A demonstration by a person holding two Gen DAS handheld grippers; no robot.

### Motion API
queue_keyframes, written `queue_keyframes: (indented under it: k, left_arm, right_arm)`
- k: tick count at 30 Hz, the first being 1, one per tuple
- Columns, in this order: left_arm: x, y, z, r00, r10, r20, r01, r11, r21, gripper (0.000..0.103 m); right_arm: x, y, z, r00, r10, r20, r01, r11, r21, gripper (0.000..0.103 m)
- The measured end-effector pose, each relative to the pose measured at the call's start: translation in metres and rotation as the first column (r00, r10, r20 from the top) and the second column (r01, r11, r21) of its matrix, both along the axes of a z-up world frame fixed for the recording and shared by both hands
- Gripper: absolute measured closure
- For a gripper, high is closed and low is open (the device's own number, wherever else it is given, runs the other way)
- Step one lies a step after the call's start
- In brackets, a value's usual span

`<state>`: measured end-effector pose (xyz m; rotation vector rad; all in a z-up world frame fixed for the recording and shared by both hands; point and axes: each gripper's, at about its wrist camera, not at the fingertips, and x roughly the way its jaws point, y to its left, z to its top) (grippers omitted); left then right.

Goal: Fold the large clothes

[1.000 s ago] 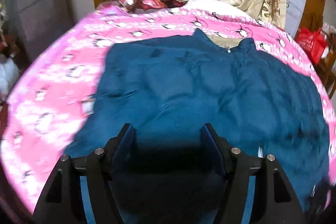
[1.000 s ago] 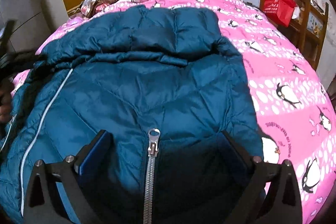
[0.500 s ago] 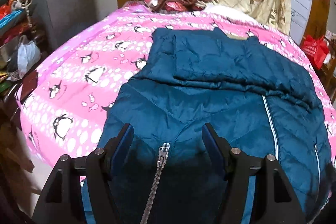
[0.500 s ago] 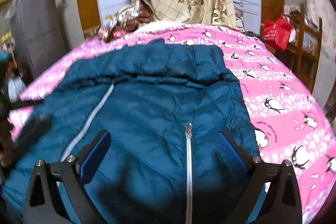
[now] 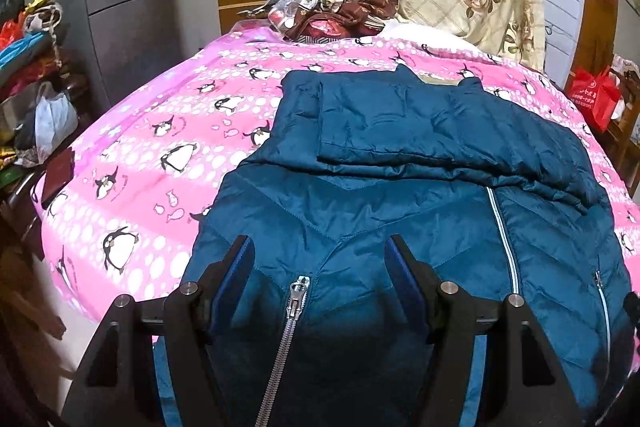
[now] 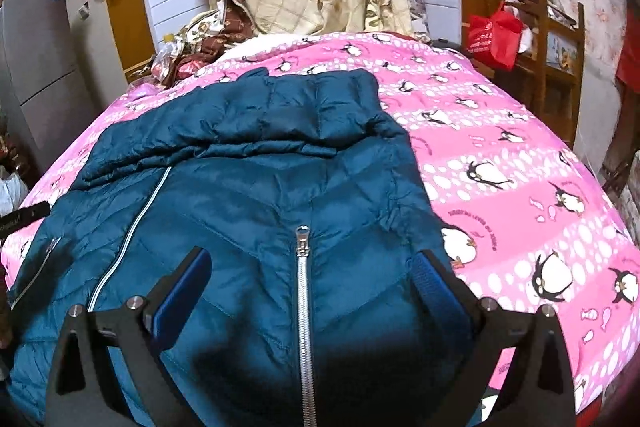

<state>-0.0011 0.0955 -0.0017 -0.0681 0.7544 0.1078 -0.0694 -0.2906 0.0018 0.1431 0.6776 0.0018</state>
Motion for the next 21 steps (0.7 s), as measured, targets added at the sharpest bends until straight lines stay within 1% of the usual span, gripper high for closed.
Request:
queue_keyframes:
  k: [8,15,21]
  left_arm:
    - [0.002,0.004,-0.002,1.000,0.007,-0.011,-0.008,1.000,-0.026,0.053]
    - [0.003,0.005,-0.003,1.000,0.007,-0.010,-0.007,1.000,-0.018,0.053]
    - [0.003,0.006,-0.003,1.000,0.008,-0.008,-0.008,1.000,-0.018,0.053]
  right_arm:
    - [0.004,0.028,0.000,0.998,0.064,0.003,-0.063,0.995,-0.077,0.001]
    - [0.008,0.037,-0.001,0.998,0.062,-0.004,-0.062,0.992,-0.108,0.001]
    - [0.007,0.039,0.000,0.998,0.069,0.007,-0.068,0.990,-0.120,0.001]
